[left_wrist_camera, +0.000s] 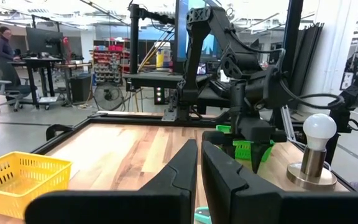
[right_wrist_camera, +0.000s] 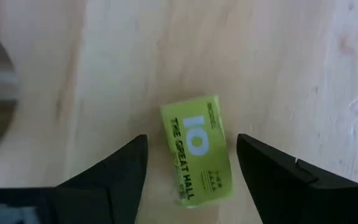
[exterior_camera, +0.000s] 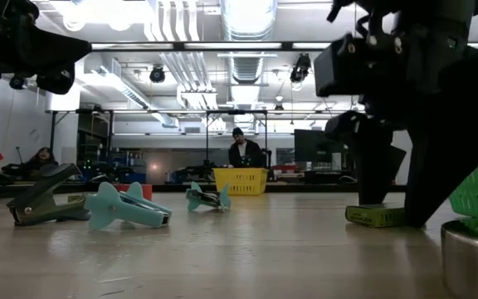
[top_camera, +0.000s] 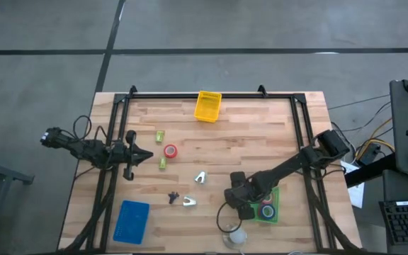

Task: Pick and place Stapler, Stapler remover, tape
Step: Put the bottom staple box into the yellow bin

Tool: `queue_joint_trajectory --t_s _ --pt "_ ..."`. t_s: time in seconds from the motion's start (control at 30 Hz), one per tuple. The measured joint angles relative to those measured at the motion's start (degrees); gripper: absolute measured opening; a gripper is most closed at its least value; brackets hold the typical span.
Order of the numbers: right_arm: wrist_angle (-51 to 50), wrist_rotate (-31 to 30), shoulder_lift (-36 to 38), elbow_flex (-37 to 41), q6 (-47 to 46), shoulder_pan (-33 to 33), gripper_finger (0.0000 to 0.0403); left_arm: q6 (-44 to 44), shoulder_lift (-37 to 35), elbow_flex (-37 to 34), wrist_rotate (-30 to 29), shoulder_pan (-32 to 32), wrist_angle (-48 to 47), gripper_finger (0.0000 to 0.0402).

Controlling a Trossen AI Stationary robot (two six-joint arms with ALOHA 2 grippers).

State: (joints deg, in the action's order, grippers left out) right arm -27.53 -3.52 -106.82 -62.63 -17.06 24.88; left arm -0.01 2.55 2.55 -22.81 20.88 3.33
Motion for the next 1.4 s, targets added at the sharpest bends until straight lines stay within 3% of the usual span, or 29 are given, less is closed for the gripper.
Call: queue_joint_trajectory --t_s 0.63,0.93,1.1,1.4 --pt "-5.1 -2.7 -0.5 -4.0 1.9 -3.6 0.0096 0.0 0.2 0.0 0.0 0.0 -0.7 0.0026" --pt "-12.0 -7.0 -0.5 -11.0 8.0 -8.1 0.0122 0.0 0.2 0.0 0.0 0.0 -0.8 0.0026" --pt "-14.0 -9.1 -0.5 -15.2 13.2 -11.5 0.0112 0.0 0.2 0.0 0.0 0.0 -0.8 0.0026" --pt "-13.3 -10.2 -0.5 -21.9 21.6 -23.0 0.012 0.0 0.2 0.0 0.0 0.0 -0.8 0.0026"
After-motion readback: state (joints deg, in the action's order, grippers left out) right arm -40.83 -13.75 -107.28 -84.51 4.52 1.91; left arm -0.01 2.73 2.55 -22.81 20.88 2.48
